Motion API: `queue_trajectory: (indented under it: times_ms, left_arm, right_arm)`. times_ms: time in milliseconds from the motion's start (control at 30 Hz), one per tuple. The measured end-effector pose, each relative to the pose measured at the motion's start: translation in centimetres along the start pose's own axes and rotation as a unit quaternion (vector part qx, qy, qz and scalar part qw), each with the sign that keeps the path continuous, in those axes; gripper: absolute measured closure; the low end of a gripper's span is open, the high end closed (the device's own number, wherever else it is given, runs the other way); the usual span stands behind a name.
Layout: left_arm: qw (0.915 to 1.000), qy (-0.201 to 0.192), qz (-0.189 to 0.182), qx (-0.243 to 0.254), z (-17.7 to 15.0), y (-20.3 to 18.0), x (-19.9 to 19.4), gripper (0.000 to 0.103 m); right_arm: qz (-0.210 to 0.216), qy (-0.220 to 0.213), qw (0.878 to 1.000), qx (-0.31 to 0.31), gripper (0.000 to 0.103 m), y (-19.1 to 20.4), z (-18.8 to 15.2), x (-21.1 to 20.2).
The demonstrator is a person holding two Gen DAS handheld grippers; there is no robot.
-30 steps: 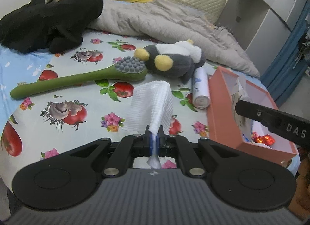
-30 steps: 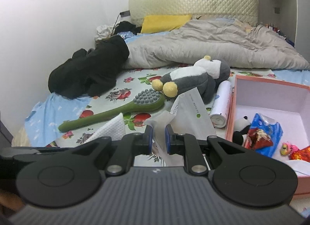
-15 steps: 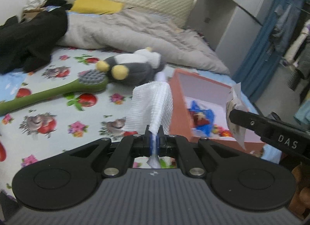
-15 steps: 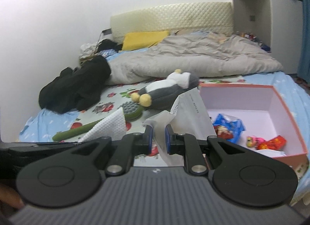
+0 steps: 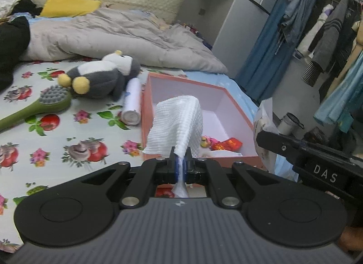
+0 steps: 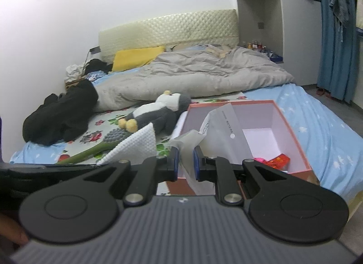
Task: Organize soft objects
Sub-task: 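Carry the tissue with the left tool while the right tool carries the sponge packet over the box, then open both tools to drop the tissue and sponge packet into the box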
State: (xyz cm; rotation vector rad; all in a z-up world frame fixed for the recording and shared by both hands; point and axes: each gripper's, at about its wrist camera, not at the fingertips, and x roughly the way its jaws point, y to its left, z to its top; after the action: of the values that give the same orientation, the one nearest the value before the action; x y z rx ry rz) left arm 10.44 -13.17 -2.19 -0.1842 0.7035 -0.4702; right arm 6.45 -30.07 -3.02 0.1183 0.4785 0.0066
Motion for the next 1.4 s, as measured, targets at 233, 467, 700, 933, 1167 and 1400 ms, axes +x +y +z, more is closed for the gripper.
queue_trajectory:
  times_ms: [233,467,700,933,1167,1400]
  left_arm:
    - [0.9998,0.015,-0.006,0.009,2.2,-1.6,3.8,0.098]
    - [0.9992,0.037,-0.003,0.016,4.8,-2.5,9.0,0.098]
    - [0.9977,0.064,0.002,0.021,6.8,-2.4,14.4,0.098]
    - [0.9952,0.096,0.009,0.016,8.0,-1.6,19.7,0.098]
    - [0.9919,0.125,0.015,0.015,8.6,-0.9,24.7,0.098]
    - [0.9885,0.146,0.025,0.032,8.4,-1.5,28.3,0.097]
  right_arm:
    - [-0.017,0.014,0.999,0.027,0.085,-3.7,0.2,1.6]
    - [-0.024,0.024,0.999,0.036,0.085,-6.8,1.4,5.0]
    - [-0.027,0.042,0.998,0.047,0.085,-9.2,2.1,8.7]
    - [-0.031,0.069,0.995,0.061,0.085,-11.4,2.0,13.2]
    - [-0.031,0.094,0.993,0.069,0.084,-13.4,1.5,17.4]
    - [-0.03,0.126,0.987,0.091,0.082,-15.3,0.6,20.6]
